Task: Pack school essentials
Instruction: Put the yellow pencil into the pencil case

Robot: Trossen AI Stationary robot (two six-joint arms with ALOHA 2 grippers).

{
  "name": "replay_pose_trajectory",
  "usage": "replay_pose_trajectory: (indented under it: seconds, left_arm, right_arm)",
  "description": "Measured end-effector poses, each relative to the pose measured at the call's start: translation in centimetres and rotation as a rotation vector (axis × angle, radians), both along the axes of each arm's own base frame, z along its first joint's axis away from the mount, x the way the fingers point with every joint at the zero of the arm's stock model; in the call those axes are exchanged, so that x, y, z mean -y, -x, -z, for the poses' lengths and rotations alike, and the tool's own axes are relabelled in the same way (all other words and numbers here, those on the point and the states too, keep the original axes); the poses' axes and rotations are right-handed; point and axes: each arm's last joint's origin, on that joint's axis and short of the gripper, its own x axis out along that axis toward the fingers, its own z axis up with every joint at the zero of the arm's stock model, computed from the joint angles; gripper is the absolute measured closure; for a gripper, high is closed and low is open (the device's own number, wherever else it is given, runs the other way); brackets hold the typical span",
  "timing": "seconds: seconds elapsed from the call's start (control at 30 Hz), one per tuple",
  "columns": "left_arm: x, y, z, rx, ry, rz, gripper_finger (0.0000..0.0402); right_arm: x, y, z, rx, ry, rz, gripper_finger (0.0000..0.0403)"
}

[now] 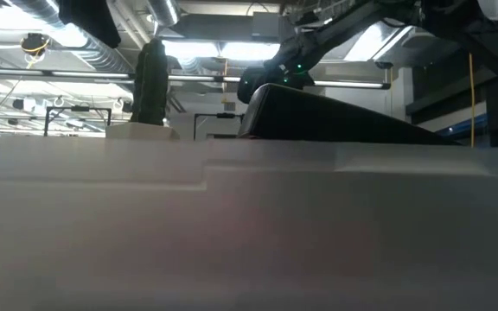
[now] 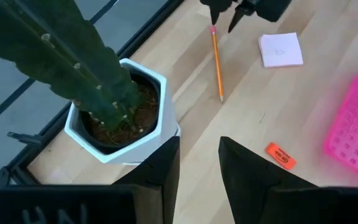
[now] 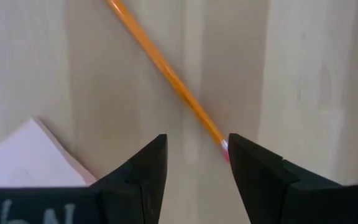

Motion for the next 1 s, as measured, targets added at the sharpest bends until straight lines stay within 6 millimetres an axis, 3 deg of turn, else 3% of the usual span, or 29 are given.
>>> replay_pose_trajectory:
  seconds: [0.17,0.37,0.63,1.0]
  left_arm:
    - [0.0,-0.1,0.0,0.008,0.000,0.000,0.0297]
    - [0.0,-0.1,-0.1,0.015,0.001,0.000,0.0297]
    - [0.0,-0.2,-0.2,0.029,0.002,0.001,0.0297]
    - [0.0,-0.2,-0.2,0.028,0.002,0.001,0.0297]
  right_arm:
    - [1.2,0.5,0.4,-0.009,-0.004,0.014,0.0231]
    - [1.5,0.5,3.0,-0.103,-0.004,-0.036,0.0231]
    - [2.1,0.3,3.1,-0.090,0.061,-0.056,0.0231]
    - [3.0,0.7,4.5,-0.110,-0.014,-0.064,0.0231]
